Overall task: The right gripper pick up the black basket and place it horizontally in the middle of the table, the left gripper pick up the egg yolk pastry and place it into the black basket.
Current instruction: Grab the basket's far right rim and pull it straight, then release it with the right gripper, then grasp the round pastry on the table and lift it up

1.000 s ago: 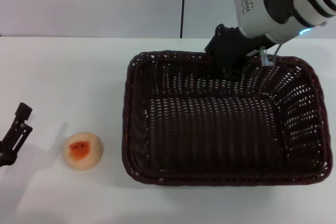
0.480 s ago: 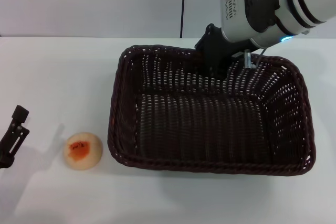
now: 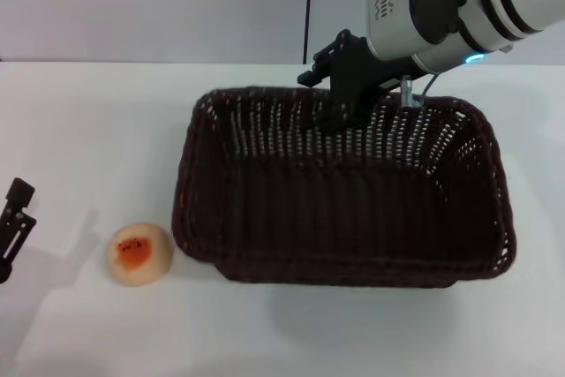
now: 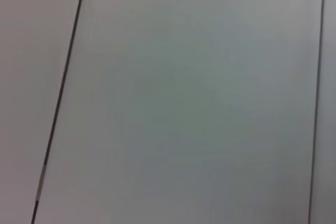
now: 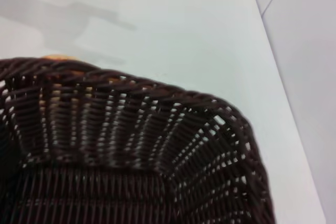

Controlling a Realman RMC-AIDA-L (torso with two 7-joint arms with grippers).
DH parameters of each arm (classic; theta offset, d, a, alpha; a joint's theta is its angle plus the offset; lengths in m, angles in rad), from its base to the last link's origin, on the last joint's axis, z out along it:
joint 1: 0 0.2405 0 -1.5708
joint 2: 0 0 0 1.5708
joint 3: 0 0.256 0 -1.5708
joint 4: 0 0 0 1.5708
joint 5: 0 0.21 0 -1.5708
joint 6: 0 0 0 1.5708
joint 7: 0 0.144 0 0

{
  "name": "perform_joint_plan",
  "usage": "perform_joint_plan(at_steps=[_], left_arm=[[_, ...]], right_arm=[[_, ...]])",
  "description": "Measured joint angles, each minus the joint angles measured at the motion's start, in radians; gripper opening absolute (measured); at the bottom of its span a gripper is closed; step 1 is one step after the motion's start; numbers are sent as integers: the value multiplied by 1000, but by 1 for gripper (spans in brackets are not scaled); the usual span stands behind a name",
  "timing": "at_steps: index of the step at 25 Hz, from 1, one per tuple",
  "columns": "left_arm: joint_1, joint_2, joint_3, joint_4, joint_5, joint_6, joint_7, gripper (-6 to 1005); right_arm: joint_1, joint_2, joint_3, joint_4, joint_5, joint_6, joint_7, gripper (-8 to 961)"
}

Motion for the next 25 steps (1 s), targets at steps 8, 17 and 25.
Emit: perform_joint_plan(at_steps=[8,17,25], left_arm=[[5,1,5,6,6,16,-5,828],[1,4,140,192,10,-9,-229,827],[-33,4,303,282,10,-106,-294,827]], right_arm=[[-64,3,-26,-113,30,14,21,640],[-369,-2,-18,-404,415,110,16,659],[-612,-1,-20,-409,859,125,-123,660]])
